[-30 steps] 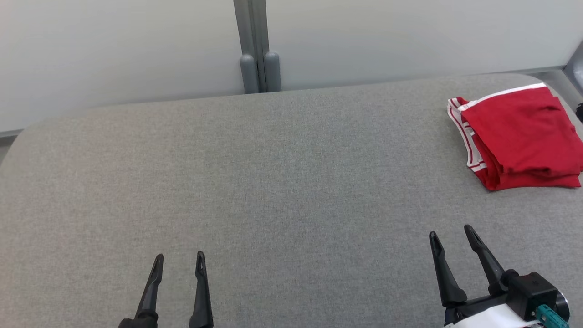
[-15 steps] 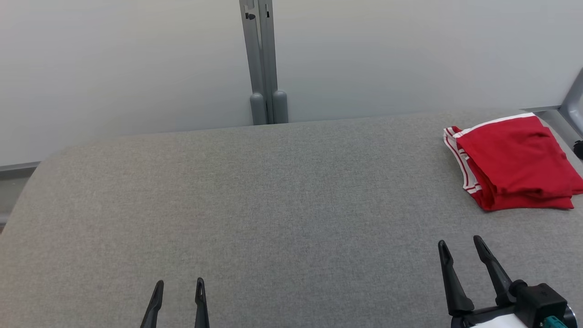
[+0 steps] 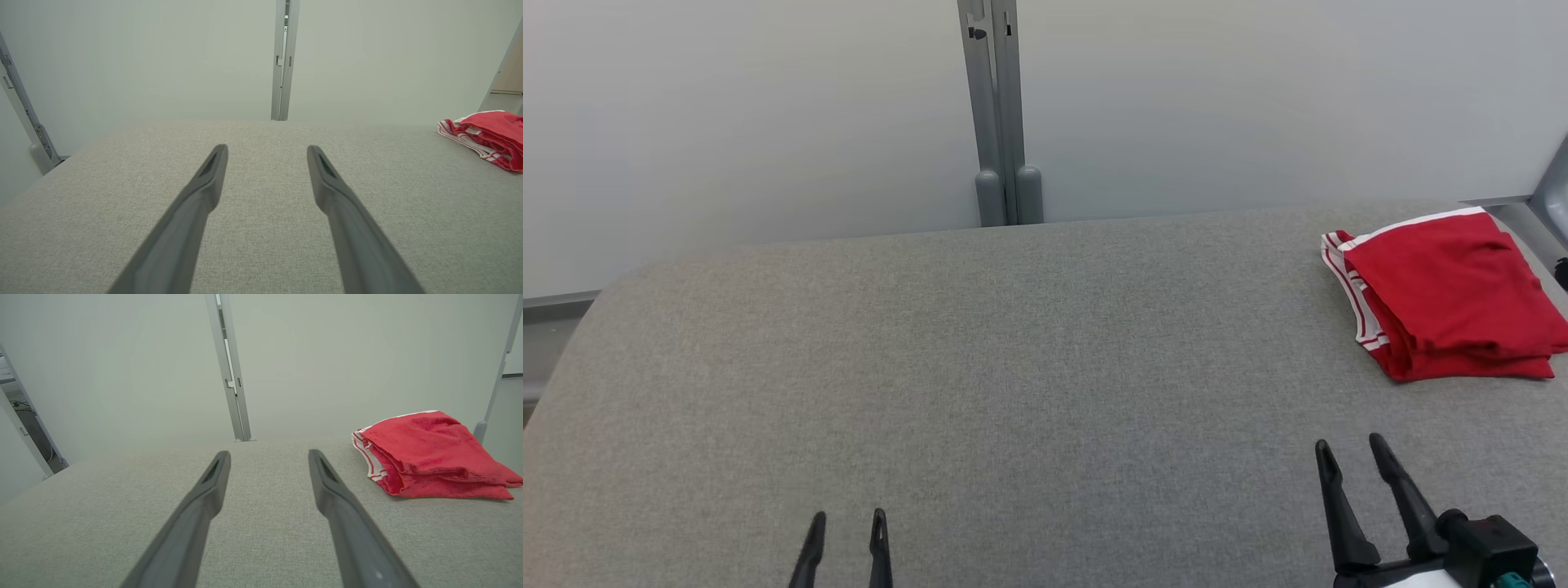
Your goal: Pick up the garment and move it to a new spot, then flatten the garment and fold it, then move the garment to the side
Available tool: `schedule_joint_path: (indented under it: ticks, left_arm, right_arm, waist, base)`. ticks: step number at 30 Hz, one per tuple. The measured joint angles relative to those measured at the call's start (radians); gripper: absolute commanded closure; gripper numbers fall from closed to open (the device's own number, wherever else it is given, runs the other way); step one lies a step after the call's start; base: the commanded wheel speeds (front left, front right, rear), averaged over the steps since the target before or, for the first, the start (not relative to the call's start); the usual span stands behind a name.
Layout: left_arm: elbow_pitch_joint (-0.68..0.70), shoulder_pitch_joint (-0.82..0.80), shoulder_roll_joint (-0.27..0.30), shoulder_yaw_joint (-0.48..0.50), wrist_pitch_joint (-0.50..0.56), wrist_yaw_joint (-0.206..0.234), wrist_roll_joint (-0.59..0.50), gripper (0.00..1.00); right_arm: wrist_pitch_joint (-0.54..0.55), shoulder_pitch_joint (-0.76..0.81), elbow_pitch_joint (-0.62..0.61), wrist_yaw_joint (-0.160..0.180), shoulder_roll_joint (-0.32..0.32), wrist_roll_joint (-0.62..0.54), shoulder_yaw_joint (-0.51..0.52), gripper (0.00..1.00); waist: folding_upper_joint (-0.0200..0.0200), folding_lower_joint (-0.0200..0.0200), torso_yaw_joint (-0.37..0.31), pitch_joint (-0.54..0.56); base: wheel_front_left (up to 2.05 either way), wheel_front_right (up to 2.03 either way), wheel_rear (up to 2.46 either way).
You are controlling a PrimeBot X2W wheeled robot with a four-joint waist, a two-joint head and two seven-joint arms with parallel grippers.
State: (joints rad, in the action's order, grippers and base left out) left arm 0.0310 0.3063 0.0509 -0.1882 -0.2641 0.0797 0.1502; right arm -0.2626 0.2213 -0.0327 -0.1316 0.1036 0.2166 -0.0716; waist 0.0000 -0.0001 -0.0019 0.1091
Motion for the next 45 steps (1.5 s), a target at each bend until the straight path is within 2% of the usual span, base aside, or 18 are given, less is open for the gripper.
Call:
schedule_joint_path:
  ticks: [3, 8, 24, 45]
  left_arm:
    - [-0.022, 0.001, 0.0, -0.005, 0.0, 0.0, 0.003, 1.0]
    - [-0.026, -0.001, 0.002, 0.003, 0.018, -0.002, 0.108, 1.0]
    - [-0.091, -0.085, 0.018, 0.041, 0.074, -0.053, 0.415, 1.0]
    - [-0.145, -0.177, 0.029, 0.089, 0.14, -0.097, 0.733, 1.0]
  right_arm:
    - [0.002, 0.004, 0.025, 0.0, -0.002, 0.005, -0.003, 1.0]
    - [0.02, 0.001, 0.039, 0.0, -0.003, 0.101, -0.001, 1.0]
    - [0.08, -0.064, 0.093, 0.0, 0.0, 0.391, 0.017, 1.0]
    - [0.149, -0.134, 0.143, 0.0, -0.001, 0.692, 0.046, 1.0]
  waist:
    - [0.0, 0.0, 0.0, -0.001]
    - [0.0, 0.0, 0.0, -0.006]
    - [0.0001, 0.0, 0.0, -0.019]
    - [0.0, 0.0, 0.001, -0.038]
  base:
    - [0.0, 0.0, 0.0]
    - [0.0, 0.0, 0.0]
    - [0.0, 0.0, 0.0]
    - [0.0, 0.0, 0.0]
